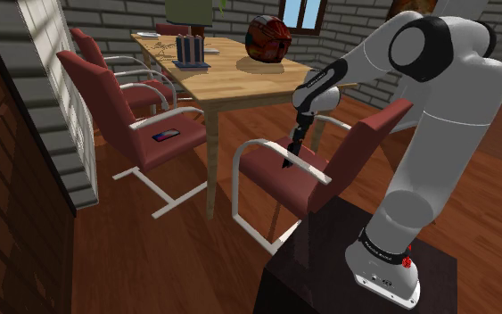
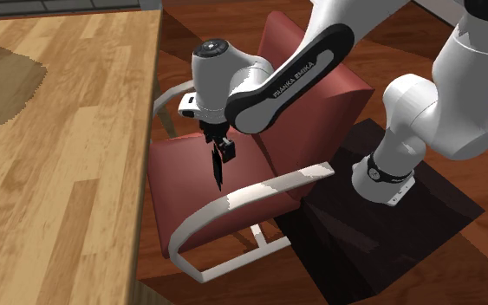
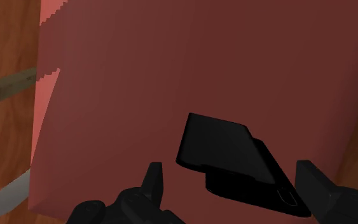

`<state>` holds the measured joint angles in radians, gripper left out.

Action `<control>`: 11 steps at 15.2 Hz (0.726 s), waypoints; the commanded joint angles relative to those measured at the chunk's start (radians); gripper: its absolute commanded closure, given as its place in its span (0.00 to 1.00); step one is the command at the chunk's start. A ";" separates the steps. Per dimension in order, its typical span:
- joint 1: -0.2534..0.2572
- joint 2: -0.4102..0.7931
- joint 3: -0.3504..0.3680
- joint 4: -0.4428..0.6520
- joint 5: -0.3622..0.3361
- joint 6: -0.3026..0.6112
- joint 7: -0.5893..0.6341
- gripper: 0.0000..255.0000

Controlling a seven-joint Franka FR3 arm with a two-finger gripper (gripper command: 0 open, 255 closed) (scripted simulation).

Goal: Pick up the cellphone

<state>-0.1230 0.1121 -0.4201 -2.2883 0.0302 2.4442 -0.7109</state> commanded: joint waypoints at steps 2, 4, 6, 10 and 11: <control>-0.004 0.033 0.004 -0.008 0.022 0.039 -0.016 0.00; -0.007 0.051 0.008 -0.012 0.034 0.059 -0.024 0.00; -0.007 0.052 0.008 -0.010 0.035 0.058 -0.025 1.00; -0.006 0.052 0.008 -0.009 0.035 0.057 -0.024 1.00; -0.006 0.051 0.008 -0.010 0.034 0.058 -0.023 1.00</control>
<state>-0.1287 0.1607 -0.4120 -2.2970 0.0641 2.5016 -0.7334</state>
